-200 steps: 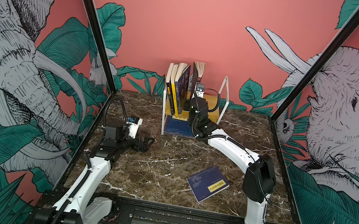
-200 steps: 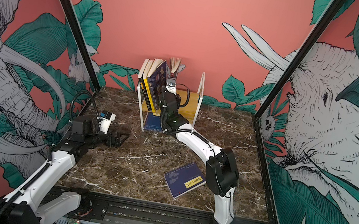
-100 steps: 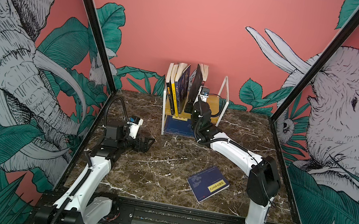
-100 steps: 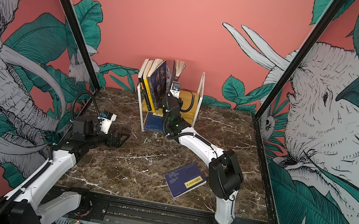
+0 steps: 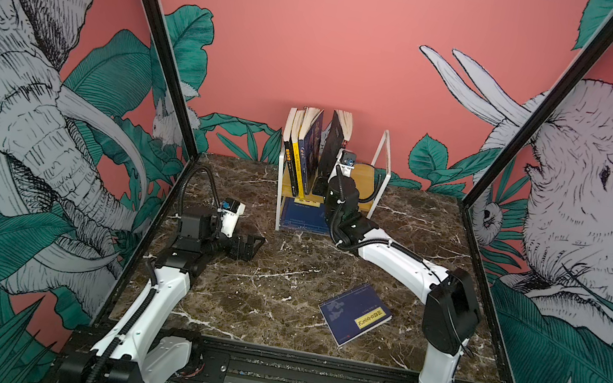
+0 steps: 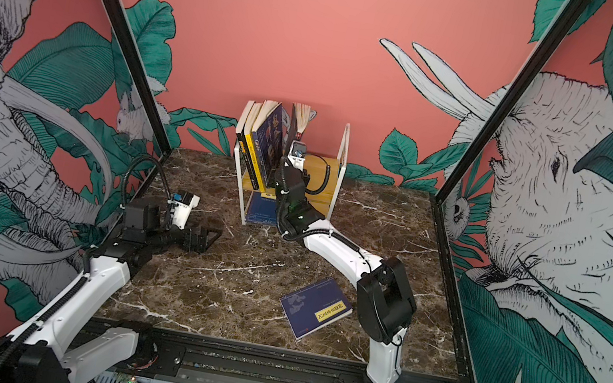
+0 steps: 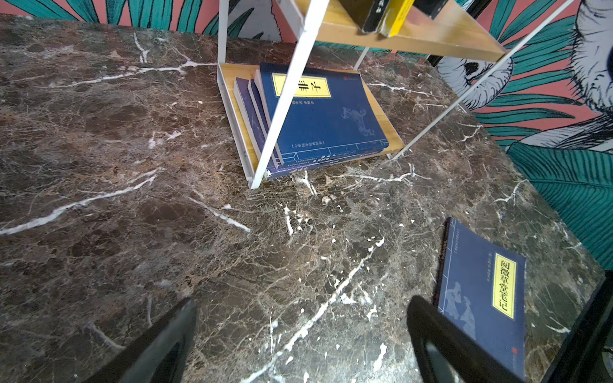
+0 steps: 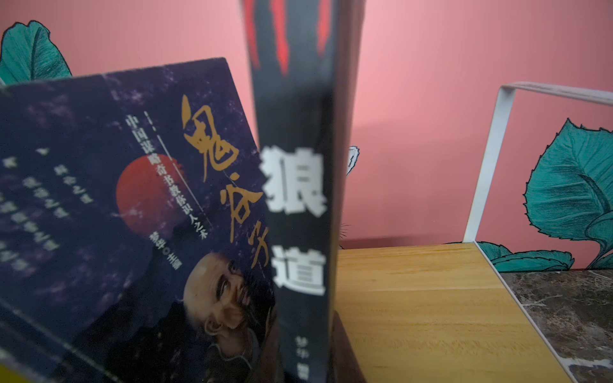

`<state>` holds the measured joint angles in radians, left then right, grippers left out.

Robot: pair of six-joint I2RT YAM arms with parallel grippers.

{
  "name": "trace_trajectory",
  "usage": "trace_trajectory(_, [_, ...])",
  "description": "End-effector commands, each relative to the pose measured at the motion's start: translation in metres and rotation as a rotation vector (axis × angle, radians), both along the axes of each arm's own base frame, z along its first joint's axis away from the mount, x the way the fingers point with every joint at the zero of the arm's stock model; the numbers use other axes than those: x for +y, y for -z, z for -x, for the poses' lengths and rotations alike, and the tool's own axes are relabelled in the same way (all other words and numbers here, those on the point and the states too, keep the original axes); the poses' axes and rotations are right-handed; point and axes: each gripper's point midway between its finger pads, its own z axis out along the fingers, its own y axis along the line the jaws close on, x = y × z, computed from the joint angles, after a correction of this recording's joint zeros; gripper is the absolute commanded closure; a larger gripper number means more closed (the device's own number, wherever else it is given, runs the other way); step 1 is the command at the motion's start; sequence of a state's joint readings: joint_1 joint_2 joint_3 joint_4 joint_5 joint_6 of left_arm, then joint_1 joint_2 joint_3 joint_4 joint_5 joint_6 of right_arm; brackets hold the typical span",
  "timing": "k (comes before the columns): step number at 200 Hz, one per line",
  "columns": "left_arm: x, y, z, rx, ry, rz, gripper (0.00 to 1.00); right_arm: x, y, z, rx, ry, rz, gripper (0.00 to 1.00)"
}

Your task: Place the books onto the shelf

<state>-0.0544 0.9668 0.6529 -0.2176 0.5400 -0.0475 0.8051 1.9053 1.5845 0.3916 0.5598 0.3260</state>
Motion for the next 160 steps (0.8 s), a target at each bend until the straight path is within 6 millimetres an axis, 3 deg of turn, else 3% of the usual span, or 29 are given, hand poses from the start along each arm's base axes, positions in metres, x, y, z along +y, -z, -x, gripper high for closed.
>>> trace_trajectory(1, [-0.004,0.002,0.004,-0.003,0.028,-0.003,0.01,0.012,-0.022,0.011,-0.034,-0.050,-0.047,1.00])
trace_trajectory(73, [-0.006,0.003,0.006,-0.010,0.040,-0.002,0.01,0.028,-0.017,0.016,-0.035,-0.083,0.004,1.00])
trace_trajectory(112, [-0.006,0.003,0.006,-0.010,0.040,-0.003,0.01,0.033,-0.020,0.023,-0.040,-0.124,0.030,0.81])
trace_trajectory(160, [-0.006,0.004,0.005,-0.006,0.039,-0.004,0.01,0.044,-0.020,0.035,-0.060,-0.206,0.097,0.71])
